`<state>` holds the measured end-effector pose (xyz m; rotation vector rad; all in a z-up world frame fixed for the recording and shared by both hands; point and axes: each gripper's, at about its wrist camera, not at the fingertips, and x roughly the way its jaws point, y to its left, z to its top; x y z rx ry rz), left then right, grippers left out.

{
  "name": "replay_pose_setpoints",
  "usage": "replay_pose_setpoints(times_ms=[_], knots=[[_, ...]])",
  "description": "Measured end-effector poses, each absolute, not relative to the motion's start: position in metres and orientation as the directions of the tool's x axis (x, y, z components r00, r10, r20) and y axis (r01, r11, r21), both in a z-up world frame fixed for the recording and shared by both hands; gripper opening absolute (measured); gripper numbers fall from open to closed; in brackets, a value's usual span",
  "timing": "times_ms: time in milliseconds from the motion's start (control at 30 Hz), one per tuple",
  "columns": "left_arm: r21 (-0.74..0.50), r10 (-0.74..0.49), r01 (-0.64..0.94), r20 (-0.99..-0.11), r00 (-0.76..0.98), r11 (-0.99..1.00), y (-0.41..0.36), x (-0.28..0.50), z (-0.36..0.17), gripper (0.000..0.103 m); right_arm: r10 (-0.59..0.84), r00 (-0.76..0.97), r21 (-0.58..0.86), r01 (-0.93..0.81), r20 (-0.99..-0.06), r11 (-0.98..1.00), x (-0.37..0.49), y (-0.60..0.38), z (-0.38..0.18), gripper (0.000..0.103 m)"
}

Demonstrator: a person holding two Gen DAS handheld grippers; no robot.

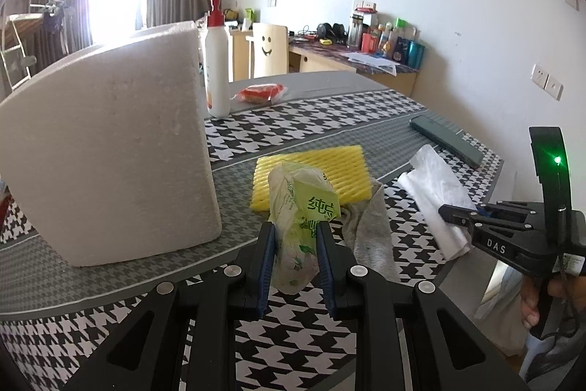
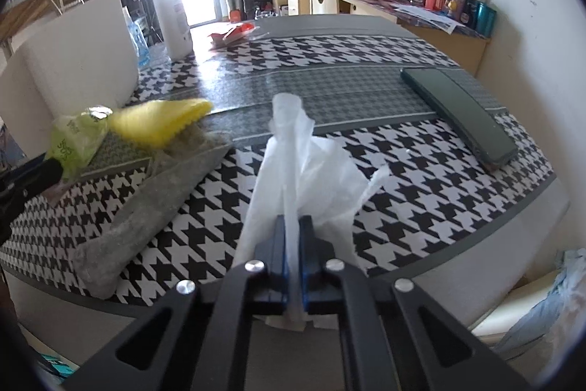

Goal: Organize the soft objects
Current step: 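Carry the tissue pack with the left tool while the right tool carries the tissue toward the foam box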

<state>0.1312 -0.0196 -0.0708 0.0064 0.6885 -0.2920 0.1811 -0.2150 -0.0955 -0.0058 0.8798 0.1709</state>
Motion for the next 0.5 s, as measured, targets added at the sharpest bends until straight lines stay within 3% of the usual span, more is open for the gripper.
replay_pose_setpoints(times_ms=[500], knots=[[-0.088,-0.258,0.254,-0.566,0.783,0.963,-0.017,0.118,-0.045,0.024,0.253,0.675,0.145,-0.213,-0.693,0.966,0.168,-0.221,-0.061,0.007]])
